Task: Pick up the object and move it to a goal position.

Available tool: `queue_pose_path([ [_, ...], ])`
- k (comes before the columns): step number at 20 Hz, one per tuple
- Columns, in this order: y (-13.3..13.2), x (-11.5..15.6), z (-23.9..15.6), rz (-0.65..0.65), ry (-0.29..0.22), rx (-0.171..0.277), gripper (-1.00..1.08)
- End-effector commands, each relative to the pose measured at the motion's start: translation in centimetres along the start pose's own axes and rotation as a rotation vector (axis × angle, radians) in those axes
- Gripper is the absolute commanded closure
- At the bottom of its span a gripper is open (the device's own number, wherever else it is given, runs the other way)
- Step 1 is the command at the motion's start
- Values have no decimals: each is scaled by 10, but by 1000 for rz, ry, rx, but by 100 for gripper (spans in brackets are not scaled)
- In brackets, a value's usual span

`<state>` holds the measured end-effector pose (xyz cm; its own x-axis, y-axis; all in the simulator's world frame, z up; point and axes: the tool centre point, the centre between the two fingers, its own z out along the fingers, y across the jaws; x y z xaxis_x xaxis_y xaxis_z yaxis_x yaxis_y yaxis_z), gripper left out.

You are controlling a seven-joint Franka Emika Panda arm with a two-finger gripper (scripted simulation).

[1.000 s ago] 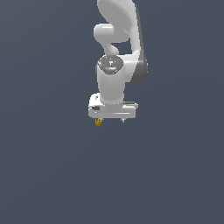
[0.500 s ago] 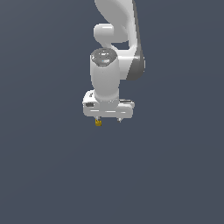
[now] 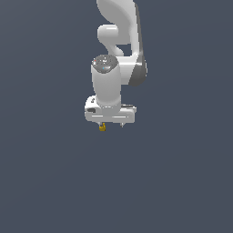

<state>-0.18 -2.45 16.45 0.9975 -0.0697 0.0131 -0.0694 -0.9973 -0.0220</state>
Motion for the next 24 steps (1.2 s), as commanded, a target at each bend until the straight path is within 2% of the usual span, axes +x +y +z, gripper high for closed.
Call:
queue_pose_path([
  [1, 8, -7, 10, -13, -2, -3, -92],
  [15, 60, -69, 81, -125, -13, -19, -92],
  [24, 67, -79, 89, -139, -15, -21, -92],
])
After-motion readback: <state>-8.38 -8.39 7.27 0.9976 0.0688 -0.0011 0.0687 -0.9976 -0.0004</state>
